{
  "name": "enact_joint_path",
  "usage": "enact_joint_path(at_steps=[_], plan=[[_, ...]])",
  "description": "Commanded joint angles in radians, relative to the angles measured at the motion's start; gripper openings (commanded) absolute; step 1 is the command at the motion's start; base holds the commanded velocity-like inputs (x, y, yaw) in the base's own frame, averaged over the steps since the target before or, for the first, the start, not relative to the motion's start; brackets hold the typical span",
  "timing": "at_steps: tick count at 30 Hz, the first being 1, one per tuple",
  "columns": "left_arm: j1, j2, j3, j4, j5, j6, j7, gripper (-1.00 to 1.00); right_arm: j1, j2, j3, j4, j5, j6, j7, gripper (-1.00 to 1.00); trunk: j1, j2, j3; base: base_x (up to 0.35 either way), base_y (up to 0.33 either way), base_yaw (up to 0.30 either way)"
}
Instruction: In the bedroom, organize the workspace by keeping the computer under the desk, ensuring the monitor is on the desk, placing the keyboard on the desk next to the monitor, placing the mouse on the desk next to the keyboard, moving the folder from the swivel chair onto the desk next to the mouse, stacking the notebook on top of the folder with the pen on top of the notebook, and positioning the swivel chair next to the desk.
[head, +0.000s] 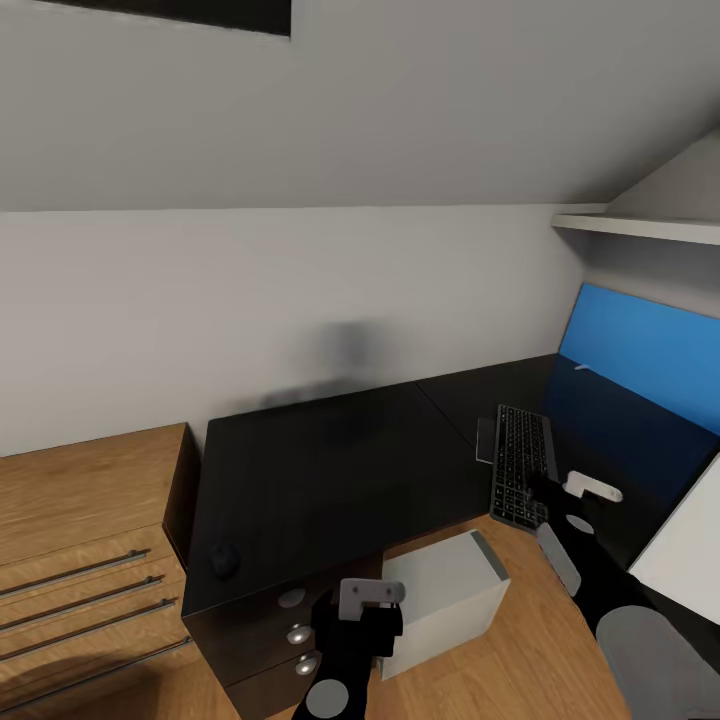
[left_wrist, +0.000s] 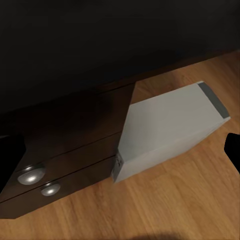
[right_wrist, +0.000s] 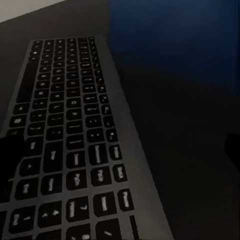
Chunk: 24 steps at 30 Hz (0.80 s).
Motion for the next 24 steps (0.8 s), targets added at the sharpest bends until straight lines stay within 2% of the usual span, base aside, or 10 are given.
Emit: enact_joint_path(at_steps=[1, 7, 9, 10, 15, 24], plan=[[-0.001, 0.000, -0.002, -0.001, 0.008, 0.003, 0.009, 1.00, -0.027, -0.012, 0.002, 0.050, -0.011, -0.003, 0.002, 1.00, 0.000, -0.001, -0.001, 0.000, 0.000, 0.000], [-0.001, 0.000, -0.011, -0.001, 0.008, 0.003, 0.009, 1.00, -0.083, -0.032, 0.002, 0.167, -0.013, -0.004, 0.029, 1.00, 0.000, -0.001, -0.001, 0.000, 0.000, 0.000], [-0.001, 0.000, -0.013, -0.001, 0.009, 0.003, 0.009, 1.00, -0.092, -0.035, 0.002, 0.189, -0.013, -0.004, 0.057, 1.00, 0.000, -0.001, -0.001, 0.000, 0.000, 0.000], [-0.001, 0.000, -0.015, -0.001, 0.009, 0.003, 0.009, 1.00, -0.098, -0.036, 0.002, 0.204, -0.014, -0.004, 0.092, 1.00, 0.000, -0.001, -0.001, 0.000, 0.000, 0.000], [-0.001, 0.000, -0.020, -0.001, 0.009, 0.003, 0.009, 1.00, -0.105, -0.038, 0.001, 0.240, -0.015, -0.003, 0.160, 1.00, 0.000, -0.001, -0.001, 0.000, 0.000, 0.000], [-0.001, 0.000, -0.023, -0.001, 0.009, 0.003, 0.009, 1.00, -0.108, -0.037, 0.002, 0.273, -0.017, -0.002, 0.197, 1.00, 0.000, -0.001, -0.001, 0.000, 0.000, 0.000]])
